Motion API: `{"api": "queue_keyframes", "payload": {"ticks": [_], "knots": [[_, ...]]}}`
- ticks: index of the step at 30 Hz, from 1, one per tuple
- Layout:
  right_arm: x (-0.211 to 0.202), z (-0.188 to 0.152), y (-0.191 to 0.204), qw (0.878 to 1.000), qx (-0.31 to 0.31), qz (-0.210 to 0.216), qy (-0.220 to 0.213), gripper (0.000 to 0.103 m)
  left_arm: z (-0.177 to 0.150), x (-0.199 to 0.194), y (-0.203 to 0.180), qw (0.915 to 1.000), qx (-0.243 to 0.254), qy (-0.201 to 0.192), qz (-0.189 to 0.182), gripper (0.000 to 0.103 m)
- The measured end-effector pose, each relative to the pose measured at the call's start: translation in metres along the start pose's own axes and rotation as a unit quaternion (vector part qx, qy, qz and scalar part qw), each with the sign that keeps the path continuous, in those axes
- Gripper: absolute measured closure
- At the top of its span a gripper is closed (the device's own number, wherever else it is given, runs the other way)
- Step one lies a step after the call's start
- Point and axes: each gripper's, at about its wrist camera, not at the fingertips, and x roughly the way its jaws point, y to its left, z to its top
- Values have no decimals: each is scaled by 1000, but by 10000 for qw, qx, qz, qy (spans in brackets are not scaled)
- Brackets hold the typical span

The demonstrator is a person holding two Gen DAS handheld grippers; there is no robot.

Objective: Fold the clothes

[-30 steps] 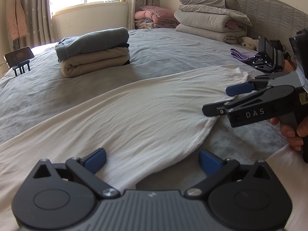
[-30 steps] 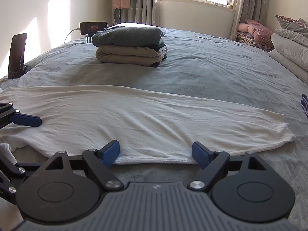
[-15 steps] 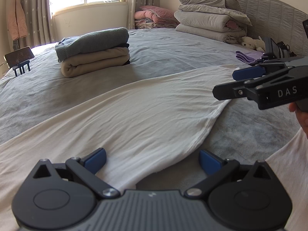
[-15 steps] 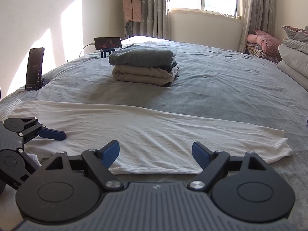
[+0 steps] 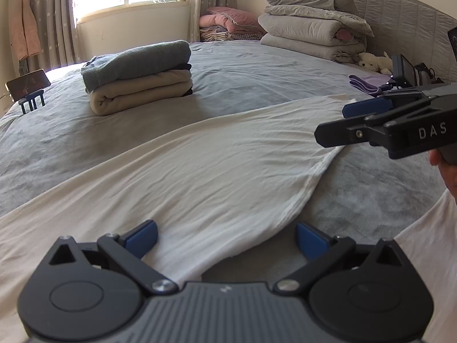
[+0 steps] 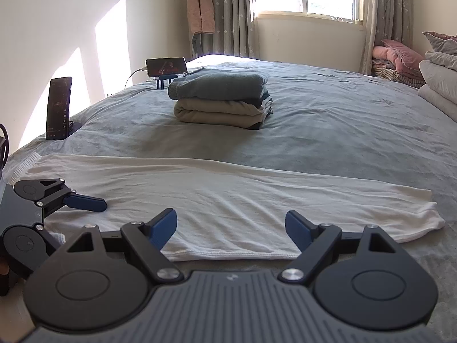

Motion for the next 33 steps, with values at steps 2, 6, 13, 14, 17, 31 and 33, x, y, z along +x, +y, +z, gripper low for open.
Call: {"api": "queue_keyframes", "payload": {"ticks": [2,6,13,14,17,31,33], "knots": [[1,0,1,10000,-17,32,9,17,1,-7,-4,9999,128,-38,16,1],[4,5,1,9999,-42,159,29,17,5,-27,-1,9992,266,-184,223,1],[19,19,14,9986,-317,414,42,17,10,-50,47,9957,-110,-59,917,3],[22,21,16,9983,-364,452,47,17,9,-52,55,9945,-154,-43,1033,3],[35,28,25,9968,-516,612,88,17,4,-59,81,9891,-296,56,1438,3],[108,51,82,9840,-1302,1163,346,17,-34,-93,188,9624,-1310,276,2363,15],[117,55,87,9829,-1353,1191,371,17,-40,-98,205,9576,-1651,233,2352,20]]}}
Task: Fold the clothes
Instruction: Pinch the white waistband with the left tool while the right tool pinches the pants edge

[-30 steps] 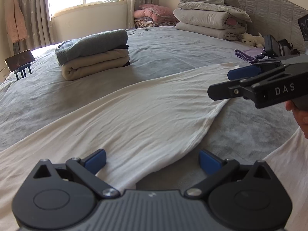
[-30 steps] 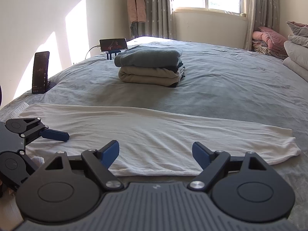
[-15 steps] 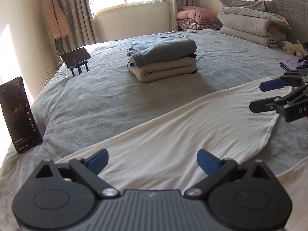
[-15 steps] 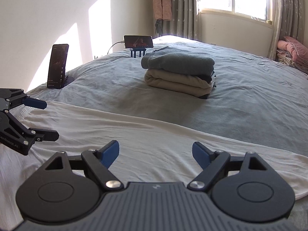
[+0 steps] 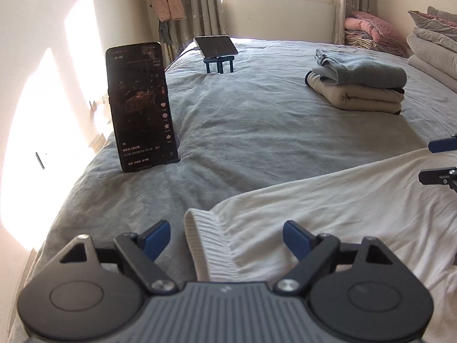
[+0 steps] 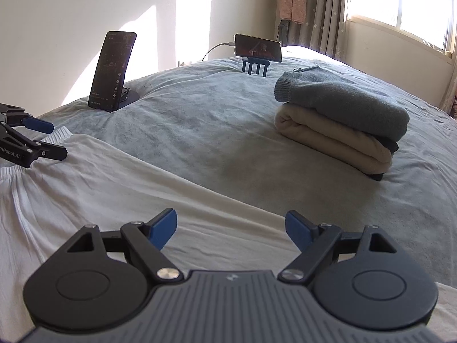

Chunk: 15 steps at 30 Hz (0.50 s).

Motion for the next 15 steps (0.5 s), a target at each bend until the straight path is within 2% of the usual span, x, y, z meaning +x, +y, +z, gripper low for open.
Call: {"api": "queue_keyframes", "payload": {"ticks": [8,9,11,12,14,15], "knots": [[33,12,-2,9997,-153,-12,210,19,2,11,45,9928,-1104,25,-462,56],[36,12,-2,9996,-132,4,244,23,2,12,47,9924,-1123,23,-506,60],[40,11,-3,9996,-70,55,279,29,2,13,48,9918,-1125,19,-602,74],[41,11,-3,9996,-30,109,272,38,2,14,49,9905,-1153,49,-741,86],[39,10,-1,9993,53,232,273,61,1,13,48,9911,-1086,22,-772,89],[37,12,1,9993,70,248,284,94,0,12,47,9912,-1057,-6,-799,94]]}}
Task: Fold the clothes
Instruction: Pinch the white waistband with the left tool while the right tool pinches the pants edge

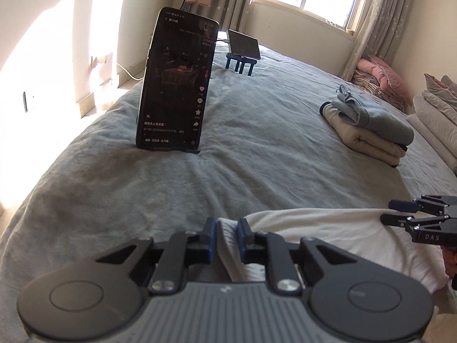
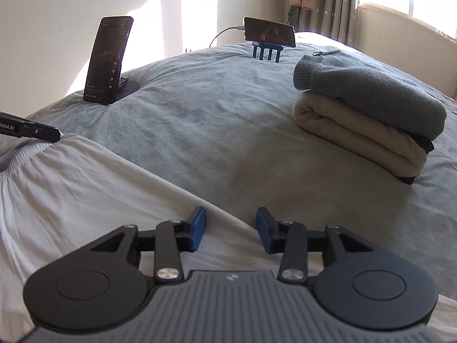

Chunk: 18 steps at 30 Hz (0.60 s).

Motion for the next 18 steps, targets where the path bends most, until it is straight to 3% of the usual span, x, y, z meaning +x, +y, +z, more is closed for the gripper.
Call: {"api": "queue_keyframes", "payload": {"ticks": [1,18], "knots": [[-2,1,2,10000,18,16,10,102,0,-1,0,10000,4,-29,-45,97],[-127,0,40,9918,-132,-497,-1170,103,-6,-79,-24,9900,670,-1084,-599,99]]}}
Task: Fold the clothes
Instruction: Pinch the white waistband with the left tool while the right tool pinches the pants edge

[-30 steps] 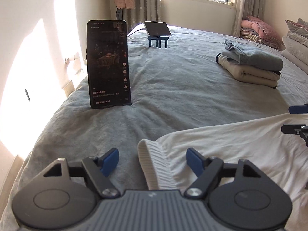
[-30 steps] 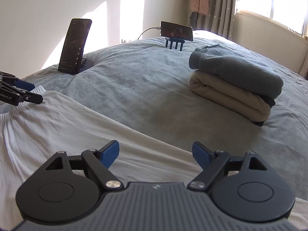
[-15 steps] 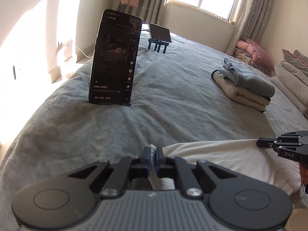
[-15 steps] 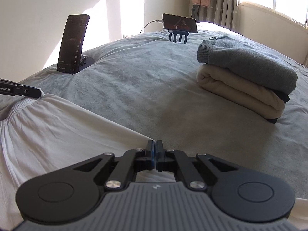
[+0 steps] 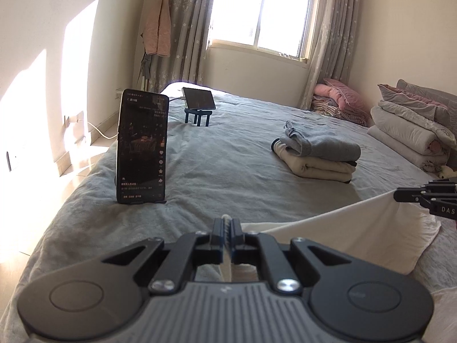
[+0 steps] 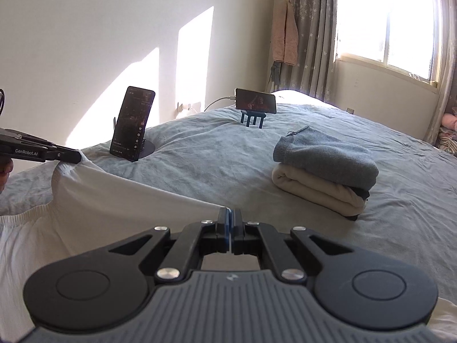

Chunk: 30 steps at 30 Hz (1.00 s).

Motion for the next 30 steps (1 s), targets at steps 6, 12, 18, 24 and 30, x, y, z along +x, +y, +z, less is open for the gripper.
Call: {"api": "queue_keyframes", "payload": {"ticks": [6,12,18,24,30], "knots": [[-46,-9,18,9997,-104,-59,-233,103,-7,-37,-11,9989,136,-389,-228,99],[-84,-27,46,9989,-372,-10,-269,103,-24,-61,-10,9973,92,-524,-511,99],[-111,-48,75,9981,-599,158,-54,103,-47,-78,-2,9963,-50,-463,-725,99],[-111,-78,101,9952,-720,491,451,103,-75,-91,6,9966,-138,-209,-783,99],[-96,-103,110,9918,-549,633,964,103,-98,-102,14,9962,-334,66,-797,98]]}}
